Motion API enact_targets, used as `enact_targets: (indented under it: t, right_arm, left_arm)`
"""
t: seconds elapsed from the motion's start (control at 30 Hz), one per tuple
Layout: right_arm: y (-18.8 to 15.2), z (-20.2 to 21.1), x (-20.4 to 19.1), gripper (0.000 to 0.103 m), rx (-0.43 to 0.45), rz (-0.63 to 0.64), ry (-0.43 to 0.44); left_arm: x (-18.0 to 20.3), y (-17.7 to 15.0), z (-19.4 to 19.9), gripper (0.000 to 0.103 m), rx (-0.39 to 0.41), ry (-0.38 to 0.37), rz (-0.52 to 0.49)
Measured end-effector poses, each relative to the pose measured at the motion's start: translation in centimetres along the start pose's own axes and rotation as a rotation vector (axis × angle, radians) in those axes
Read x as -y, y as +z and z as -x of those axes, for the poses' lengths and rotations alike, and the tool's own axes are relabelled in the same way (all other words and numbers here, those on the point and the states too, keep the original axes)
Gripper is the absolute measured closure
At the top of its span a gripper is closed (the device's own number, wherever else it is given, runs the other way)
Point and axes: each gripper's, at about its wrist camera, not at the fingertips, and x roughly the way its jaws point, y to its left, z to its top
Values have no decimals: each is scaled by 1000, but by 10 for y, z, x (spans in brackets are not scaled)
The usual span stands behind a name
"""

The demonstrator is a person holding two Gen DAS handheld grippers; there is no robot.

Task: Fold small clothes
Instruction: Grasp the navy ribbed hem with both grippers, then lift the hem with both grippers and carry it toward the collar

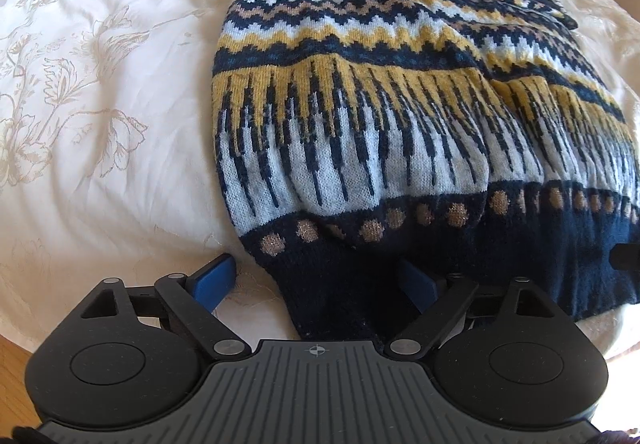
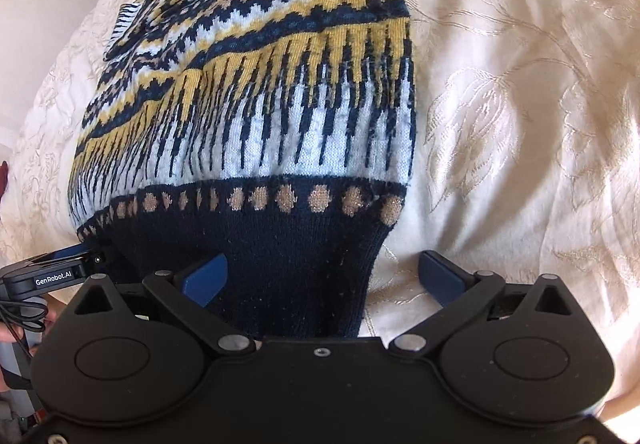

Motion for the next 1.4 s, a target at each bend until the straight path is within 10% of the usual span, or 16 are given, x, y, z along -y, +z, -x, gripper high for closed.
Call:
enact_targets:
  t: [0.47, 0.8, 1.4]
  right_arm:
    - [3, -2, -6, 4, -20, 34, -29]
    - [4, 9, 9, 86, -11, -50, 67]
    - [35, 62, -18, 91, 91, 5, 182]
  left_arm:
    - [-1, -5, 9, 40, 34, -81, 5]
    - [-6, -7, 15, 82, 29, -147, 19]
    - [-29, 28, 64, 94, 83, -214, 184]
